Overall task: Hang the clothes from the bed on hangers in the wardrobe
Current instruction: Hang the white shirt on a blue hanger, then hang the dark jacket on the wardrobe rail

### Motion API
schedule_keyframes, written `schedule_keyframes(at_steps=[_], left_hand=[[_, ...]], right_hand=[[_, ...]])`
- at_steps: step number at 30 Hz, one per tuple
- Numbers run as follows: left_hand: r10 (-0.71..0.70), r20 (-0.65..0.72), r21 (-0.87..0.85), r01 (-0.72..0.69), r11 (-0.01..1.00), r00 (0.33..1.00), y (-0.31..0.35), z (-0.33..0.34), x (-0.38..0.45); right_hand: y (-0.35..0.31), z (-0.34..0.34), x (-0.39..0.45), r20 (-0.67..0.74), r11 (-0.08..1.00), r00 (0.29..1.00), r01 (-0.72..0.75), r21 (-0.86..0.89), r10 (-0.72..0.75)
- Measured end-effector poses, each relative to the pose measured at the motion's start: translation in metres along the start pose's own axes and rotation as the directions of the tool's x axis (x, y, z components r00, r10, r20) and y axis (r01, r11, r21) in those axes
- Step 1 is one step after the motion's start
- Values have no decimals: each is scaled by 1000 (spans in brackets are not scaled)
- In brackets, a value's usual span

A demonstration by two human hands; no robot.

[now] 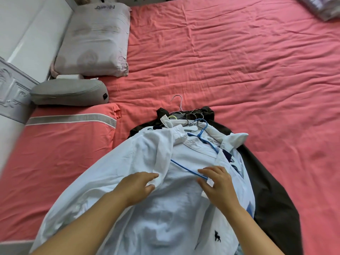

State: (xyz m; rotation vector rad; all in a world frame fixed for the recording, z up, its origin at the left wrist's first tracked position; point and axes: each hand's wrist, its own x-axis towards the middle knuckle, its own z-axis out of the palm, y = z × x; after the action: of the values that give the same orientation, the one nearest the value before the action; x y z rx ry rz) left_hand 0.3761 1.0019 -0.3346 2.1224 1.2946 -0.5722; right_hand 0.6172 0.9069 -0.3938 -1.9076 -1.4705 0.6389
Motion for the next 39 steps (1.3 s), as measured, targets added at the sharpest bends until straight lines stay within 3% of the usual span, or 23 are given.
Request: schedule_keyframes(at_steps=[6,14,18,22,25,29,34,39], left_hand=[[-11,-157,-135,-11,991,987,-1,-5,-76],[-261,-271,-398,139,907,926,-54,47,-233],[-430,-310,-450,268,852,848,-92,94,-333],[-581,-340,-561,337,756,739,-123,156,-451],[-690,-336,-648,374,663,641,-133,211,-536],[-822,-285,-721,455,522,493,-133,291,-646],[-957,-169,-837,479,266,237,-121,374,-754],[-998,-59,-924,380,45,-24,-93,435,-833]], right_hand=[[-59,-8,-19,51,998,998,38,56,-41],[-176,18,-84,179,964,949,241,108,-257],[-243,45,-138,291,934,888,337,120,-357],[-318,79,-216,405,870,773,469,154,-489],[-369,107,-290,484,806,657,552,213,-578],[-432,149,-399,581,683,415,625,377,-700],[-492,184,-516,639,556,120,628,545,-760],[-540,203,-614,598,400,-176,595,697,-782]])
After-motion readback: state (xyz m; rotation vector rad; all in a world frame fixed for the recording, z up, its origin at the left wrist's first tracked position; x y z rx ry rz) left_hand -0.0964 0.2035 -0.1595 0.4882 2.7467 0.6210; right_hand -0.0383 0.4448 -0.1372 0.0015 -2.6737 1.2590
